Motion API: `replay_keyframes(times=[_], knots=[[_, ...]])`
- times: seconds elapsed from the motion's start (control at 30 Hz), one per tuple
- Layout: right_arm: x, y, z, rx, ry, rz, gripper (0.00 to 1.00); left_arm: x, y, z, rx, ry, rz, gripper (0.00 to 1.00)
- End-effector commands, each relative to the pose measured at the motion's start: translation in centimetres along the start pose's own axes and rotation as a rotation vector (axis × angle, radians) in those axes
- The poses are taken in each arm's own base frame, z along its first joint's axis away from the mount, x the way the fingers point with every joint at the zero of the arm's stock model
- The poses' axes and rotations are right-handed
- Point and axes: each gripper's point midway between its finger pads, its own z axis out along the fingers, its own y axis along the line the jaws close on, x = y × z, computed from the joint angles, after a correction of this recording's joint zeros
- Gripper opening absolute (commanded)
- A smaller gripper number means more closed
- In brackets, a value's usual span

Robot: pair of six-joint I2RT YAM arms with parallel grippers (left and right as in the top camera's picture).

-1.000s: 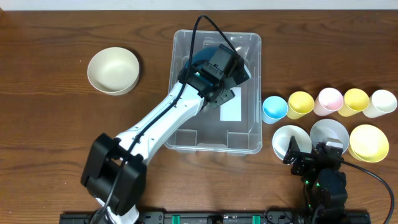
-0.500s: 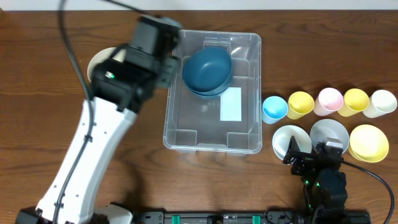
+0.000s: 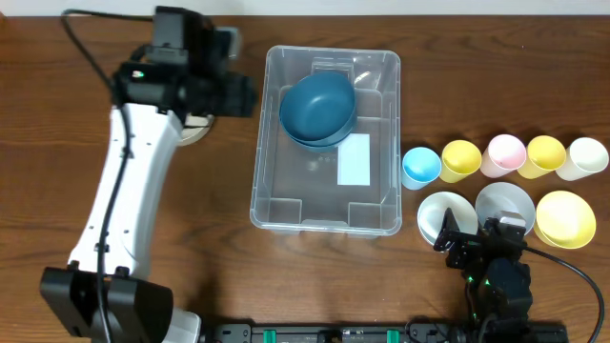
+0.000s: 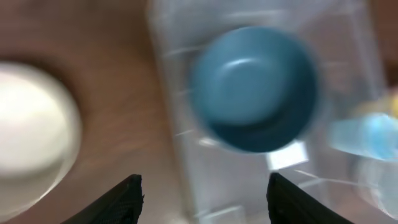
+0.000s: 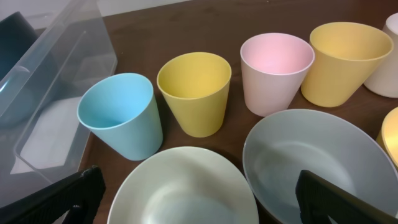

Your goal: Pack container

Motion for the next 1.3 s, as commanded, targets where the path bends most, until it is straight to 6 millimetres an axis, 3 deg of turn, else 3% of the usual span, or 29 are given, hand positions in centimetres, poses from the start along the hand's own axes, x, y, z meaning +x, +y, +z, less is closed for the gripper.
replay_keyframes(times=[0.0,0.13,0.23,0.4,0.6,0.67,0.8,0.93,1.07,1.17,1.27], knots=[[-0.1,-0.2,0.0,0.009,-0.009,0.002,0.99,-0.5,-6.2,0.9,0.172,-0.021,0.165,0.64],[-0.1,-0.2,0.0,0.009,-0.009,0.002,0.99,0.1,-10.5,4.9,0.235,0.008,0.313,0.64],[-0.1,-0.2,0.0,0.009,-0.009,0.002,0.99,1.7,-12.2,8.8,0.255,0.074,0.355,0.64],[-0.1,-0.2,0.0,0.009,-0.009,0.002,0.99,4.7,-13.1,14.1,0.273,0.187,0.368,0.62],[-0.1,-0.2,0.0,0.009,-0.009,0.002,0.99,6.2,-12.4,17.4,0.248,0.238,0.365,0.59],[-0.1,-0.2,0.0,0.009,-0.009,0.002,0.99,6.4,-12.0,17.8,0.229,0.247,0.365,0.59],[-0.1,-0.2,0.0,0.009,-0.009,0.002,0.99,5.1,-12.5,16.8,0.233,0.210,0.373,0.47],[-0.1,-0.2,0.0,0.009,-0.009,0.002,0.99,3.5,-13.5,14.6,0.241,0.154,0.389,0.46],[-0.1,-0.2,0.0,0.009,-0.009,0.002,0.99,3.2,-13.2,14.4,0.198,0.141,0.402,0.45],[-0.1,-0.2,0.0,0.009,-0.009,0.002,0.99,2.9,-12.4,14.7,0.146,0.134,0.407,0.24],[-0.1,-0.2,0.0,0.009,-0.009,0.002,0.99,2.4,-12.6,14.6,0.145,0.112,0.411,0.18]])
